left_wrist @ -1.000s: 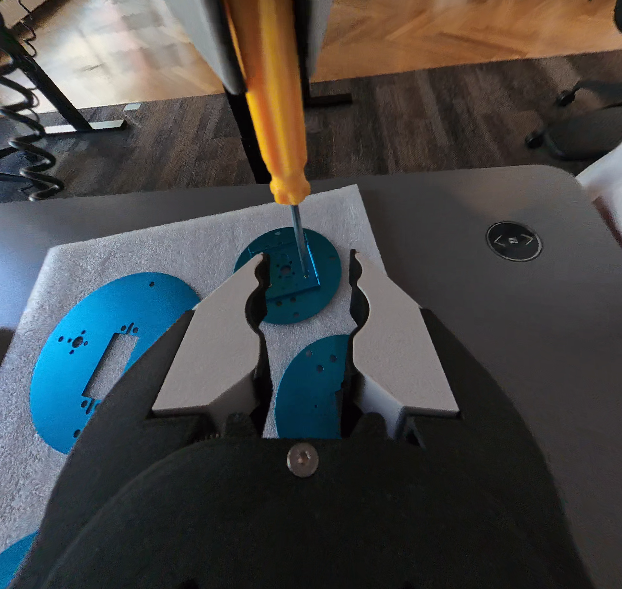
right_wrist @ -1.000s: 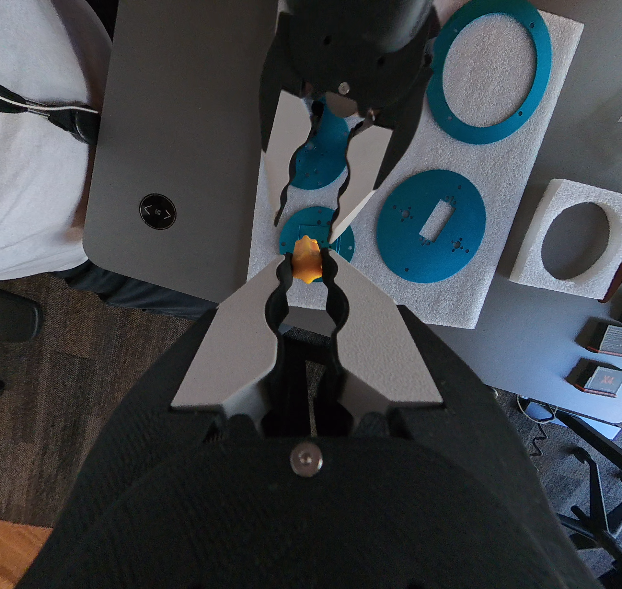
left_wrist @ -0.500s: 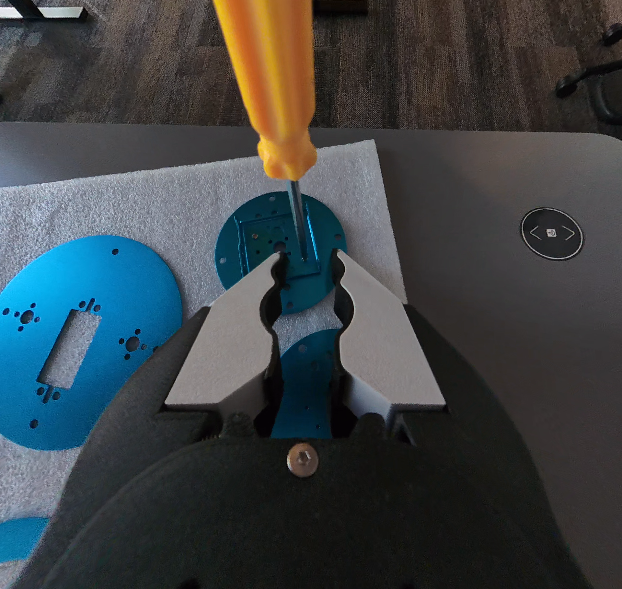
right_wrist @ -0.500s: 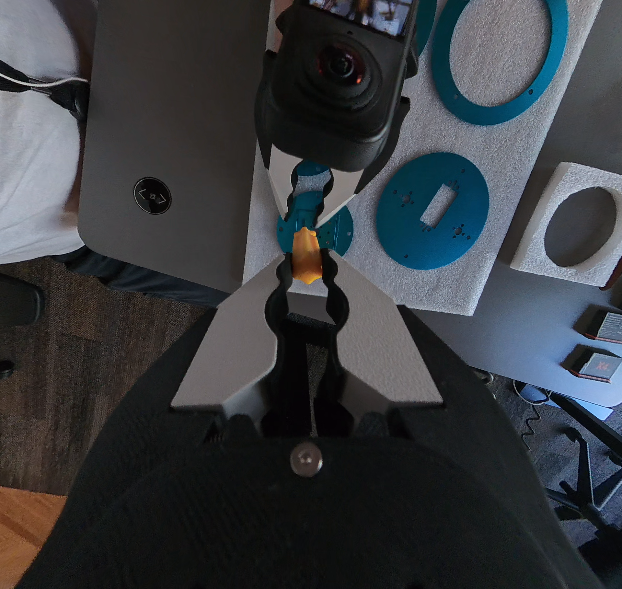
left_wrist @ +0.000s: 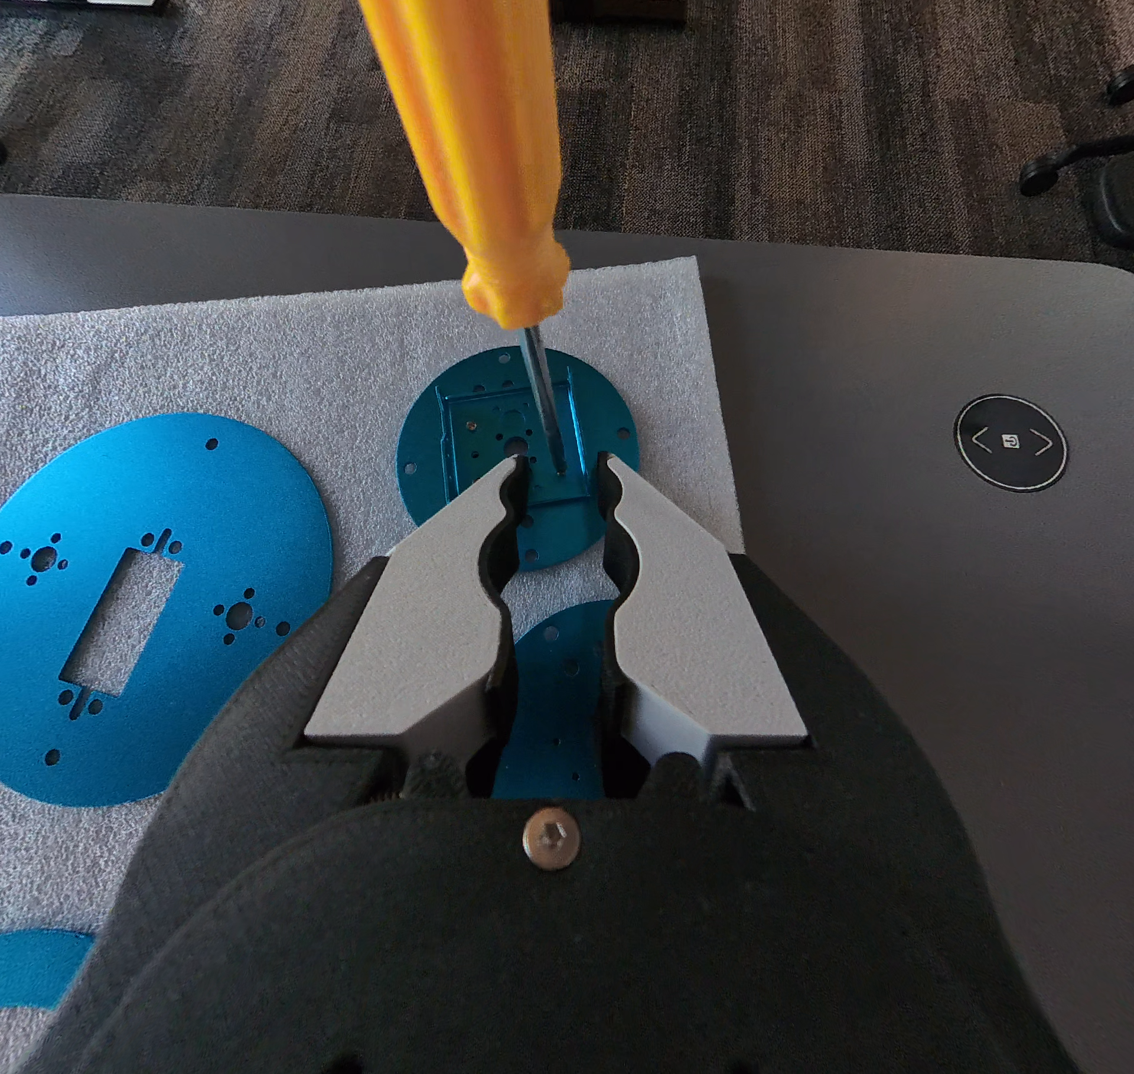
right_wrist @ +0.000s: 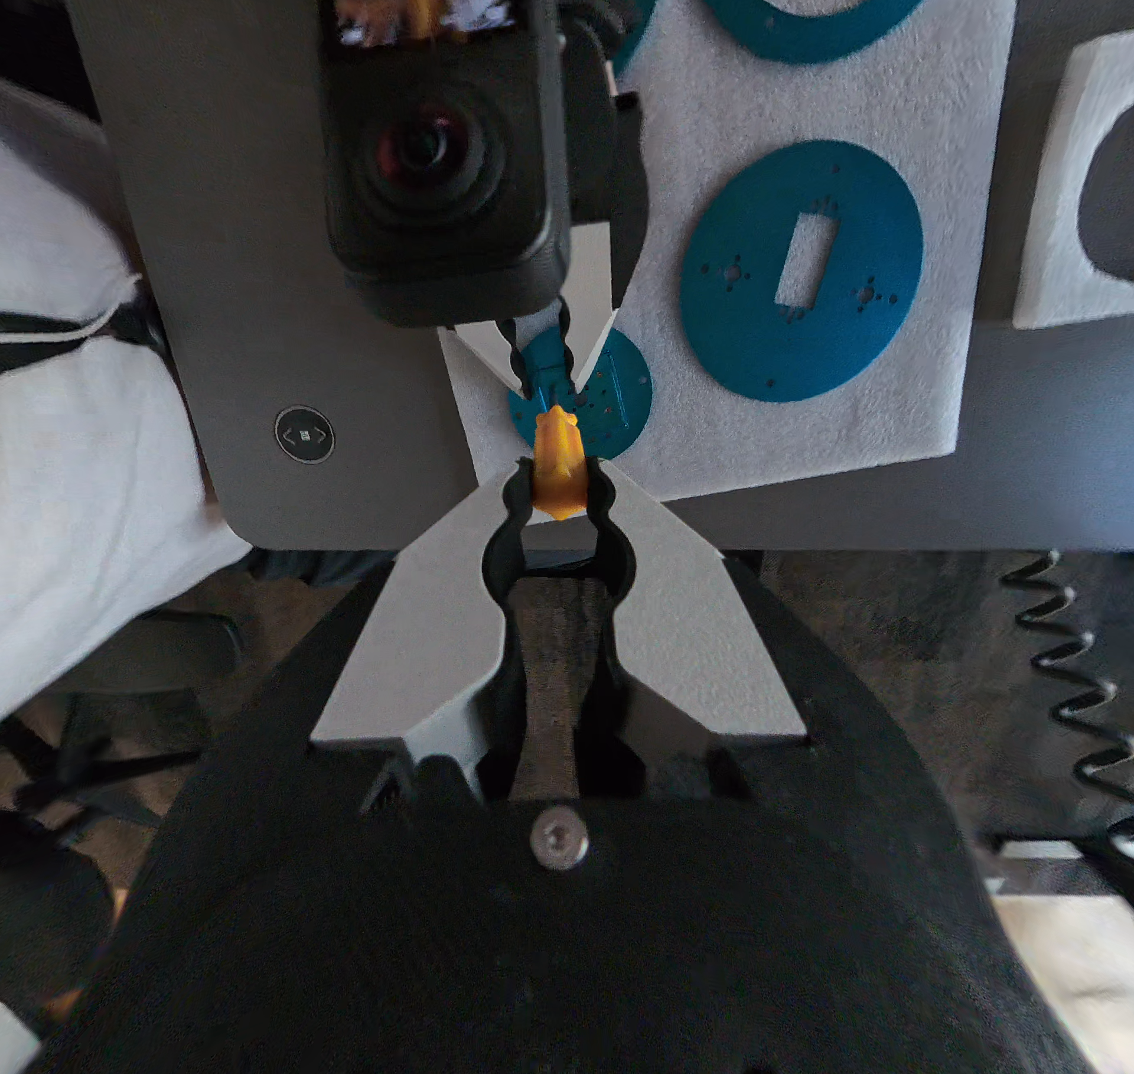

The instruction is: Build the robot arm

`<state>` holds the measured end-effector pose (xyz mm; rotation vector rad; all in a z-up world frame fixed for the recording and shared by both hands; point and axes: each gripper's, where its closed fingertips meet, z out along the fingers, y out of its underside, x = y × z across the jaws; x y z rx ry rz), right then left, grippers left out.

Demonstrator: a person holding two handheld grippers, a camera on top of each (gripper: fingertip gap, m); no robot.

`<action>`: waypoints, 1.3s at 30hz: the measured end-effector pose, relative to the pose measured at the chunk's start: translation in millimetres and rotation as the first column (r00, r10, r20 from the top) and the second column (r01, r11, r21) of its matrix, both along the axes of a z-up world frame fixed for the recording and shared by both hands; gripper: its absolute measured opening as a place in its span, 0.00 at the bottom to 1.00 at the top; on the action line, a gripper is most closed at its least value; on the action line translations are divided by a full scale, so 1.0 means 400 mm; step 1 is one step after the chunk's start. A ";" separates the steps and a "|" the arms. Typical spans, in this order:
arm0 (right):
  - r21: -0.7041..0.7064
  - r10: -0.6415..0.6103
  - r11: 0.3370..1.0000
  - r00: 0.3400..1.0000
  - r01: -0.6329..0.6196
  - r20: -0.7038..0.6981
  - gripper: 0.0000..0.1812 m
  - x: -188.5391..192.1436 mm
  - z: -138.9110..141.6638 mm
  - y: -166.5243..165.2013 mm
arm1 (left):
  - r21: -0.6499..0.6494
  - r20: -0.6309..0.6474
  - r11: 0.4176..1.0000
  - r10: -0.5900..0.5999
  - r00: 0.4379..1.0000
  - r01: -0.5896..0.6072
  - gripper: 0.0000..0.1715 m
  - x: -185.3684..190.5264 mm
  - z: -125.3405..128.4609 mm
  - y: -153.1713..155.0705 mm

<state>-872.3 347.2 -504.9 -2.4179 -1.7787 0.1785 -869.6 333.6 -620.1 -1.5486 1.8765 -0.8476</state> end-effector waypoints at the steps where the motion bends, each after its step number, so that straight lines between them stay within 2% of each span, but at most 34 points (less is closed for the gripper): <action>1: -0.007 -0.084 0.996 0.996 0.084 -0.013 0.09 -0.006 0.000 0.003 | -0.001 0.001 1.000 0.000 1.000 0.000 0.13 0.000 0.000 0.000; 5: -0.047 -0.380 0.924 0.925 0.380 0.006 0.09 0.007 -0.001 0.007 | 0.002 0.003 1.000 -0.001 1.000 0.001 0.13 0.000 0.000 0.000; 8: -0.031 -0.403 0.915 0.915 0.403 0.002 0.10 0.006 -0.001 0.007 | -0.005 0.003 1.000 -0.006 1.000 0.006 0.14 -0.001 0.001 -0.004; 10: -0.024 -0.405 0.914 0.914 0.405 -0.001 0.10 0.005 0.000 0.006 | -0.049 -0.003 0.998 -0.029 1.000 0.029 0.24 -0.007 0.005 -0.021; 12: -0.021 -0.405 0.914 0.914 0.405 0.002 0.10 0.004 0.000 0.007 | -0.089 0.037 0.995 -0.033 0.999 0.036 0.28 -0.006 0.026 -0.026; 14: -0.019 -0.404 0.914 0.915 0.404 0.005 0.10 0.004 0.000 0.008 | -0.097 0.173 0.995 0.010 0.985 0.007 0.26 0.012 0.093 -0.006; 17: -0.020 -0.407 0.913 0.914 0.407 0.008 0.10 0.007 -0.001 0.009 | -0.072 0.348 0.997 0.051 0.936 -0.027 0.16 0.035 0.193 0.023; 19: -0.026 -0.416 0.909 0.909 0.416 0.006 0.10 0.010 -0.001 0.012 | -0.016 0.374 1.000 0.019 0.927 -0.015 0.10 0.046 0.214 0.020; 21: -0.025 -0.424 0.905 0.905 0.424 0.021 0.10 0.019 -0.003 0.014 | 0.025 0.378 0.999 0.011 0.926 -0.022 0.10 0.054 0.215 0.022; 23: -0.031 -0.428 0.903 0.903 0.429 0.024 0.10 0.022 -0.003 0.015 | -0.002 0.382 1.000 0.012 0.924 -0.012 0.09 0.055 0.214 0.021; 25: -0.027 -0.377 0.926 0.926 0.377 0.014 0.10 0.016 -0.003 0.018 | 0.000 0.377 1.000 -0.003 0.926 0.003 0.09 0.051 0.213 0.022; 27: -0.011 -0.216 0.976 0.977 0.215 -0.001 0.11 0.007 -0.004 0.021 | 0.006 0.382 1.000 -0.014 0.924 0.012 0.09 0.045 0.213 0.023; 29: 0.013 -0.016 1.000 1.000 0.016 0.006 0.14 0.004 -0.004 0.014 | -0.009 0.382 1.000 -0.021 0.924 0.026 0.09 0.043 0.213 0.019; 32: 0.062 0.262 0.963 0.965 -0.261 -0.005 0.14 0.000 0.002 -0.008 | 0.010 0.382 0.999 -0.044 0.923 0.044 0.09 0.043 0.213 0.010; 35: 0.066 0.315 0.946 0.949 -0.316 0.035 0.09 0.010 -0.004 -0.002 | 0.014 0.381 0.999 -0.051 0.923 0.049 0.09 0.043 0.213 0.008; 39: 0.022 0.251 0.968 0.968 -0.251 0.008 0.09 0.004 -0.005 -0.003 | -0.004 0.384 0.998 -0.055 0.922 0.061 0.09 0.038 0.214 0.004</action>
